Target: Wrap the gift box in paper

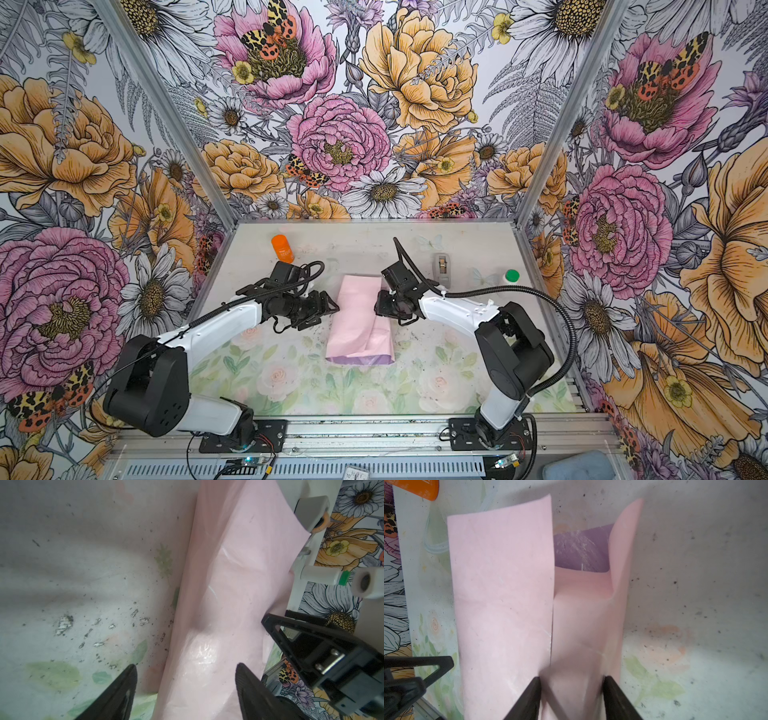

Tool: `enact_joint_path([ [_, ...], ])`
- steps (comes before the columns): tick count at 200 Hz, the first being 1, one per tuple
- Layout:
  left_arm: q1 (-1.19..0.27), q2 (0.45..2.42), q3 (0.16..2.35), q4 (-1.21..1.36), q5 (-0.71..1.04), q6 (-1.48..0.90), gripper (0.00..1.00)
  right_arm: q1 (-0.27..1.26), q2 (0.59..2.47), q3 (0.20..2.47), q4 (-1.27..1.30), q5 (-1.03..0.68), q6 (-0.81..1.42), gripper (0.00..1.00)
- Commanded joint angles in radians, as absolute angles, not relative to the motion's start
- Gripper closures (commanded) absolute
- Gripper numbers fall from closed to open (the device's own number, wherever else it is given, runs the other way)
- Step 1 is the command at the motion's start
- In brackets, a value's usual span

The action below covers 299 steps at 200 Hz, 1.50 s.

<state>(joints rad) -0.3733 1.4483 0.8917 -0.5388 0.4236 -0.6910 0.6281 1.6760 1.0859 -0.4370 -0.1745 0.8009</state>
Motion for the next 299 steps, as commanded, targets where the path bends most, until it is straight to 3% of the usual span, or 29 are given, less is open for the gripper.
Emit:
enact_joint_path([
  [1, -0.408, 1.473, 0.897, -0.452, 0.425, -0.719, 0.23, 0.629, 1.654, 1.081, -0.454, -0.174, 0.826, 0.5],
  [77, -0.439, 1.519, 0.891, -0.411, 0.395, -0.718, 0.23, 0.628, 1.652, 1.088, -0.453, -0.189, 0.831, 0.49],
  [158, -0.484, 1.524, 0.922, -0.403, 0.381, -0.729, 0.23, 0.603, 1.603, 1.046, -0.369, -0.276, 0.87, 0.31],
  [220, -0.533, 1.556, 0.956, -0.417, 0.358, -0.701, 0.24, 0.6, 1.629, 1.032, -0.365, -0.282, 0.877, 0.29],
  [255, -0.552, 1.583, 1.011, -0.5, 0.317, -0.627, 0.24, 0.6, 1.643, 1.03, -0.367, -0.276, 0.876, 0.32],
  [299, -0.553, 1.564, 1.036, -0.506, 0.345, -0.635, 0.22, 0.6, 1.644, 1.009, -0.368, -0.24, 0.884, 0.53],
])
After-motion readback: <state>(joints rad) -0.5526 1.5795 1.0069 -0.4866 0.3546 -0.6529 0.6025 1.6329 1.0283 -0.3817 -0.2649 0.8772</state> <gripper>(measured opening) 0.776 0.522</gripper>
